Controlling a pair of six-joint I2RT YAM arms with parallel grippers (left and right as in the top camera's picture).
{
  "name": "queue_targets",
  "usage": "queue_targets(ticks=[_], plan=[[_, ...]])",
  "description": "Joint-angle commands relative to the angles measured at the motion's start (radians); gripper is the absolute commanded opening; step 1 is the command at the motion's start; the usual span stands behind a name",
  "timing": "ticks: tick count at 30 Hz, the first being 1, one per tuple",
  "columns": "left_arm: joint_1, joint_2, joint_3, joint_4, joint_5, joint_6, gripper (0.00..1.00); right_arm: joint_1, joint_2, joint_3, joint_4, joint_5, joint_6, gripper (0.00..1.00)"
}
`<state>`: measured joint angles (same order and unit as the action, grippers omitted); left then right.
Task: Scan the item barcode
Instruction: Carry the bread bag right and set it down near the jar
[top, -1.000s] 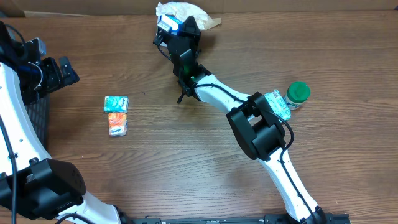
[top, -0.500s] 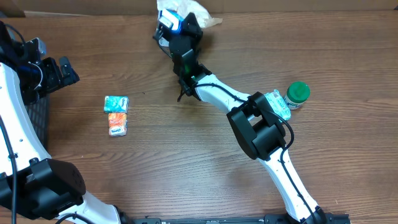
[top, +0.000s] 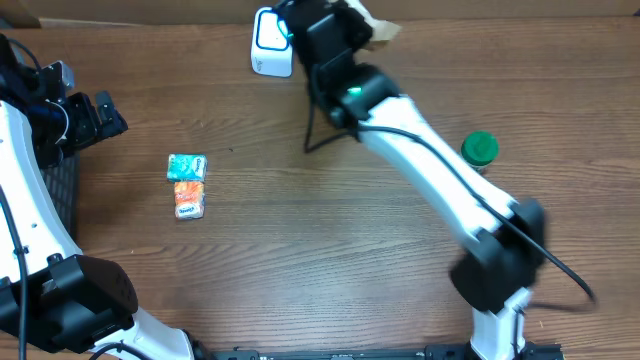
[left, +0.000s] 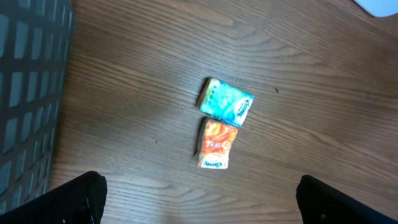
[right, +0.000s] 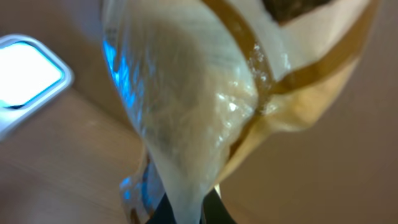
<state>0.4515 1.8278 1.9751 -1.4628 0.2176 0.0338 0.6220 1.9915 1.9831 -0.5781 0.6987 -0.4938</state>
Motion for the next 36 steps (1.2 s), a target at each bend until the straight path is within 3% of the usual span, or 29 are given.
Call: queue_targets(ticks=[1, 3, 5, 8, 17, 22, 26, 27, 28, 29, 30, 36], plan=[[0.000, -0.002, 0.002, 0.001, 0.012, 0.019, 1.00, -0.058, -0.108, 0.007, -0.253, -0.354, 0.476, 0.04], [0.000, -0.002, 0.002, 0.001, 0.011, 0.019, 1.00, -0.121, -0.130, 0.007, -0.473, -0.598, 0.602, 0.04], [0.000, -0.002, 0.002, 0.001, 0.011, 0.019, 0.99, -0.173, -0.125, -0.009, -0.603, -0.748, 0.619, 0.04], [0.000, -0.002, 0.002, 0.001, 0.011, 0.019, 1.00, -0.244, -0.123, -0.114, -0.706, -0.797, 0.618, 0.04], [0.000, -0.002, 0.002, 0.001, 0.011, 0.019, 1.00, -0.456, -0.123, -0.550, -0.532, -0.634, 0.618, 0.04], [0.000, -0.002, 0.002, 0.001, 0.011, 0.019, 1.00, -0.562, -0.123, -0.591, -0.500, -0.610, 0.618, 0.11], [0.000, -0.002, 0.002, 0.001, 0.012, 0.019, 1.00, -0.624, -0.123, -0.591, -0.501, -0.610, 0.618, 0.31], [0.000, -0.002, 0.002, 0.001, 0.011, 0.019, 1.00, -0.634, -0.123, -0.591, -0.500, -0.613, 0.619, 0.52], [0.000, -0.002, 0.002, 0.001, 0.011, 0.019, 1.00, -0.642, -0.123, -0.591, -0.500, -0.641, 0.622, 0.86], [0.000, -0.002, 0.002, 0.001, 0.011, 0.019, 1.00, -0.644, -0.123, -0.589, -0.500, -0.670, 0.621, 0.95], [0.000, -0.002, 0.002, 0.001, 0.011, 0.019, 0.99, -0.646, -0.123, -0.589, -0.500, -0.696, 0.621, 1.00], [0.000, -0.002, 0.002, 0.001, 0.011, 0.019, 1.00, -0.643, -0.125, -0.549, -0.533, -0.731, 0.622, 1.00]])
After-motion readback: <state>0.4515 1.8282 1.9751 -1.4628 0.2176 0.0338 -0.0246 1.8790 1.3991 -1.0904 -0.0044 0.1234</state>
